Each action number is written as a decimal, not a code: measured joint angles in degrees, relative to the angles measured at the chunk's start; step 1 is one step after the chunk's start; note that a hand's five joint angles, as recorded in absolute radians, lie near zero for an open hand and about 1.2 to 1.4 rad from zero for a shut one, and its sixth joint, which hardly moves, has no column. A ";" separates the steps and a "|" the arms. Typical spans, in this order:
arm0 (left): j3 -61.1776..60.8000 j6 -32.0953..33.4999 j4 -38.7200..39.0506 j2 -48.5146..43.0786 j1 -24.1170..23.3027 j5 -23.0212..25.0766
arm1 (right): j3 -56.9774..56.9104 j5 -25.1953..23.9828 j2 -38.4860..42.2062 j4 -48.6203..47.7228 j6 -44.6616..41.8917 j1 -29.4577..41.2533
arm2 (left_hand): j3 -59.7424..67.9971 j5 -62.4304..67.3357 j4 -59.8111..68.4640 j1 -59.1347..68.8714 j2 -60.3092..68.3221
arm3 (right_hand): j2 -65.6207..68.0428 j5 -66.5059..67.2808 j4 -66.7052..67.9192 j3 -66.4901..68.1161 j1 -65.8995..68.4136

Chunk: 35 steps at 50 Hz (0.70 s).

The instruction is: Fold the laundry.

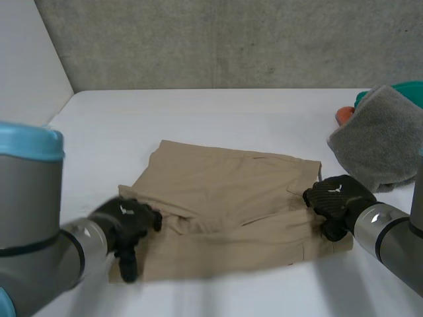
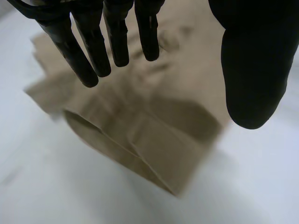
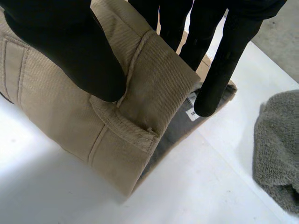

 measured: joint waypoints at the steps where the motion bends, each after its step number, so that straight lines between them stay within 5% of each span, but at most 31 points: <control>1: -0.51 -0.02 -0.06 -0.83 -0.26 -0.28 | -0.01 0.25 -0.03 -0.11 0.15 -0.05 | 2.40 2.37 2.35 2.69 2.39 | 0.00 0.00 0.00 0.00 0.00; 8: 0.55 0.75 2.85 -7.20 -1.07 -4.01 | 0.46 1.04 -0.70 -0.09 -0.05 -0.35 | 40.12 39.85 40.27 42.32 40.66 | 0.00 0.00 0.00 0.00 0.00; 18: 1.25 2.70 7.08 -7.76 -2.34 -6.63 | 1.46 -2.46 -3.46 6.22 -8.07 -2.55 | 45.21 43.82 45.45 43.54 45.97 | 0.00 0.00 0.00 0.00 0.00; 28: -2.76 10.09 -2.33 -0.99 -2.67 0.81 | 1.94 -13.22 -5.00 21.67 -29.60 -9.54 | 45.21 43.81 45.46 43.55 45.97 | 0.00 0.00 0.00 0.00 0.00; 35: 4.88 11.62 0.16 -2.67 -1.23 1.54 | -2.43 -14.30 -0.50 16.98 -23.52 -9.61 | 45.40 43.81 45.57 43.54 46.11 | 0.00 0.00 0.00 0.02 0.00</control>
